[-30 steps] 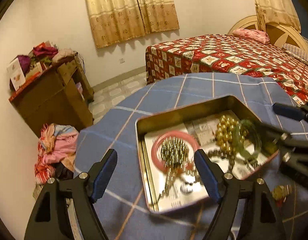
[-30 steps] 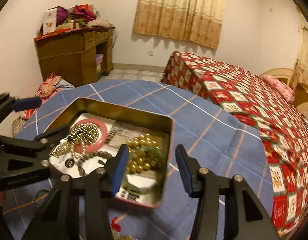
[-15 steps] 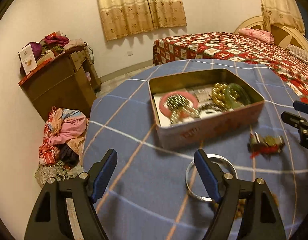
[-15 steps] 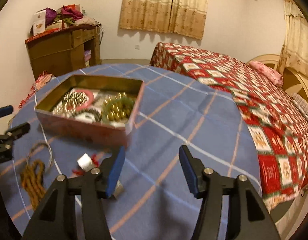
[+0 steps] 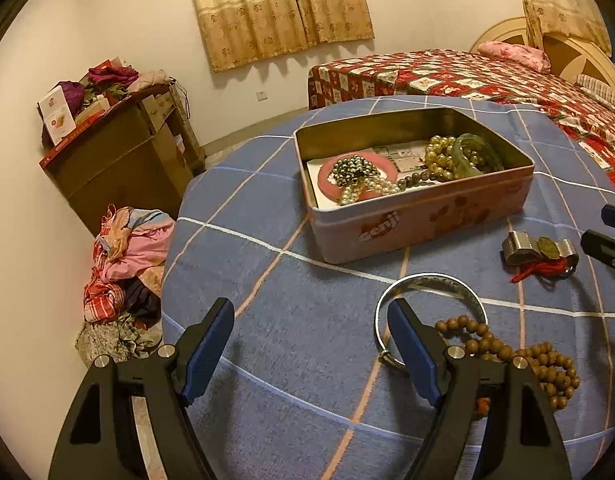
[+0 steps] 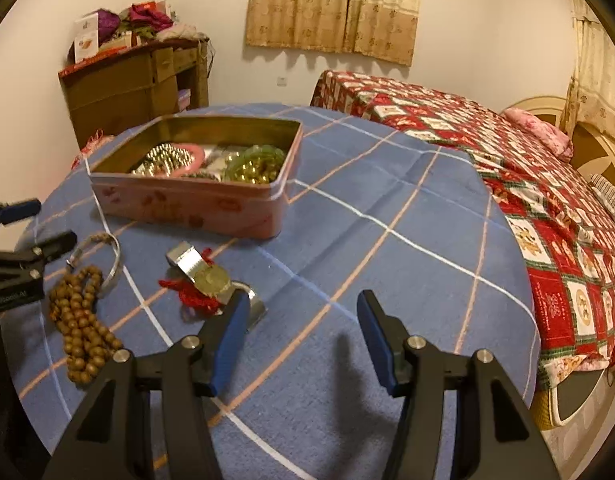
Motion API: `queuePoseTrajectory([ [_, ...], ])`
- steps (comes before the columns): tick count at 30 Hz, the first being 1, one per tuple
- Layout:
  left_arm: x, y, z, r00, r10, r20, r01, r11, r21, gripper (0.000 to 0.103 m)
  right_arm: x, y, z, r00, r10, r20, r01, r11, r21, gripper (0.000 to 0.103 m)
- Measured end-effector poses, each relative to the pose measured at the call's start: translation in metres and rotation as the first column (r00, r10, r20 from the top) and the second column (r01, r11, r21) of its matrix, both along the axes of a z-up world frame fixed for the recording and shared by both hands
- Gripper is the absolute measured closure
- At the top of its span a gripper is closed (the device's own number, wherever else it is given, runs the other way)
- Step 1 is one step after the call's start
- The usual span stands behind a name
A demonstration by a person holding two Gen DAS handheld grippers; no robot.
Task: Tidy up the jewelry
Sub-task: 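Grasp the silver bangle with the left tool while the right tool grasps the metal watch band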
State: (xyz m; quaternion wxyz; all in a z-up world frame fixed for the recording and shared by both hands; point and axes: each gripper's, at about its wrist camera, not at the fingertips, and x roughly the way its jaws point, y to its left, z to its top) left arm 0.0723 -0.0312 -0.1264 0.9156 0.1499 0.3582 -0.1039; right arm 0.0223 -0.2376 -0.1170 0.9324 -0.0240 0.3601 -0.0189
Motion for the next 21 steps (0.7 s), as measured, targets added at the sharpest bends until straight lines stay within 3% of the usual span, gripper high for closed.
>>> queuePoseTrajectory([
  [7,-0.002,0.002,-0.001,1.000,0.001,-0.003,-0.001,1.000,-0.029,0.024,-0.003,0.030,0.001,0.996,0.087,0.009,-0.087,0.996,-0.014,0.048],
  [9,-0.003,-0.002,-0.004,1.000,0.002,-0.003,-0.002,1.000,-0.021,0.024,0.000,0.042,-0.003,0.993,0.116,-0.006,-0.116,0.993,-0.034,0.061],
  [14,-0.001,-0.003,-0.009,1.000,0.000,-0.020,-0.001,1.000,-0.022,0.024,0.010,0.051,-0.010,0.990,0.134,-0.048,-0.137,0.989,-0.059,0.066],
  [17,0.002,-0.005,-0.014,0.999,-0.010,-0.033,0.009,1.000,-0.023,0.024,0.010,0.050,-0.013,0.988,0.141,-0.065,-0.145,0.988,-0.054,0.087],
  [19,0.002,-0.006,-0.015,0.999,-0.021,-0.043,0.019,0.999,-0.036,0.024,0.008,0.049,-0.013,0.987,0.146,-0.065,-0.150,0.987,-0.054,0.092],
  [21,0.002,-0.007,-0.016,0.998,-0.036,-0.047,0.034,0.998,-0.049,0.035,0.005,0.050,-0.012,0.987,0.153,-0.058,-0.155,0.987,-0.042,0.096],
])
